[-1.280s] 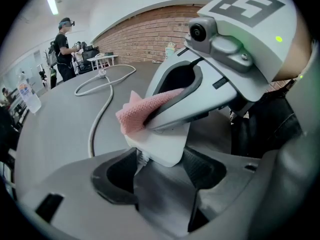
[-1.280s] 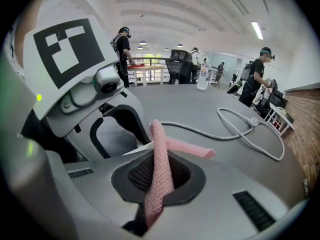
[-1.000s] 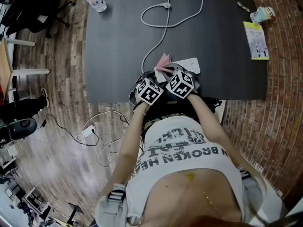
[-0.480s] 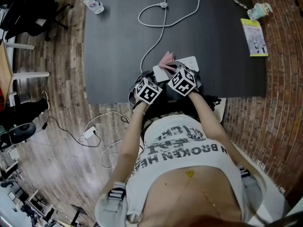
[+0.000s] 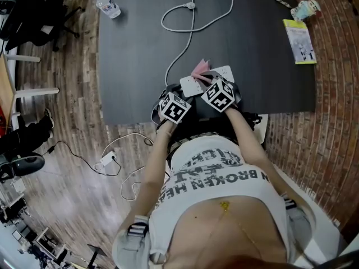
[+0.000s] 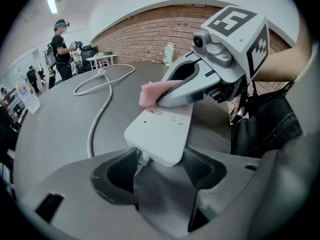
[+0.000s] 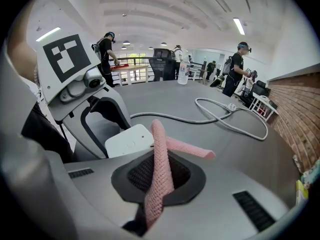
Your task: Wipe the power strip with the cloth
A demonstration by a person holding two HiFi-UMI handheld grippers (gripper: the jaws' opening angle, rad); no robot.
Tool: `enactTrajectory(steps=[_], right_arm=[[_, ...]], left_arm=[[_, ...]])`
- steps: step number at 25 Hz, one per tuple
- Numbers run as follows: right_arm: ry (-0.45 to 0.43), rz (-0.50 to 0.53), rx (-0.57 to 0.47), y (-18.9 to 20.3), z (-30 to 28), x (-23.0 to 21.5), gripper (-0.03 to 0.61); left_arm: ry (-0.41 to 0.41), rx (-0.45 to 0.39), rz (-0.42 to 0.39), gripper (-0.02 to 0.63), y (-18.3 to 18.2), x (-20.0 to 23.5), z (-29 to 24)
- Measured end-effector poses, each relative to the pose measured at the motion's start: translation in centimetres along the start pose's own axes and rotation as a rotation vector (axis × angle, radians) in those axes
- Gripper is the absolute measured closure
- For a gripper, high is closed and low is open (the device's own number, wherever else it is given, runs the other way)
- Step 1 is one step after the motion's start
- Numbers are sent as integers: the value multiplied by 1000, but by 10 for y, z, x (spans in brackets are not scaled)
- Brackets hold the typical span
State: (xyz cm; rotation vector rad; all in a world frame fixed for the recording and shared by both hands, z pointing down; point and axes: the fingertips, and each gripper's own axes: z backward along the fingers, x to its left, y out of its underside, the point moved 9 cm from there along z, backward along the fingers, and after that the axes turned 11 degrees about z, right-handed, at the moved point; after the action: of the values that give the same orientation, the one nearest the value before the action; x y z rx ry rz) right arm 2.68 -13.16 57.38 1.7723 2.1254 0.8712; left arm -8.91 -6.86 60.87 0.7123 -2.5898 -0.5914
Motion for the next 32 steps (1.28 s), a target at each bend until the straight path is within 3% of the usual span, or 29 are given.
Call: enactTrajectory(steps=[32], right_arm=[[76,-153,49,38,22,-32,561]], left_arm=[[3,6,1,341,-1,2,-1]])
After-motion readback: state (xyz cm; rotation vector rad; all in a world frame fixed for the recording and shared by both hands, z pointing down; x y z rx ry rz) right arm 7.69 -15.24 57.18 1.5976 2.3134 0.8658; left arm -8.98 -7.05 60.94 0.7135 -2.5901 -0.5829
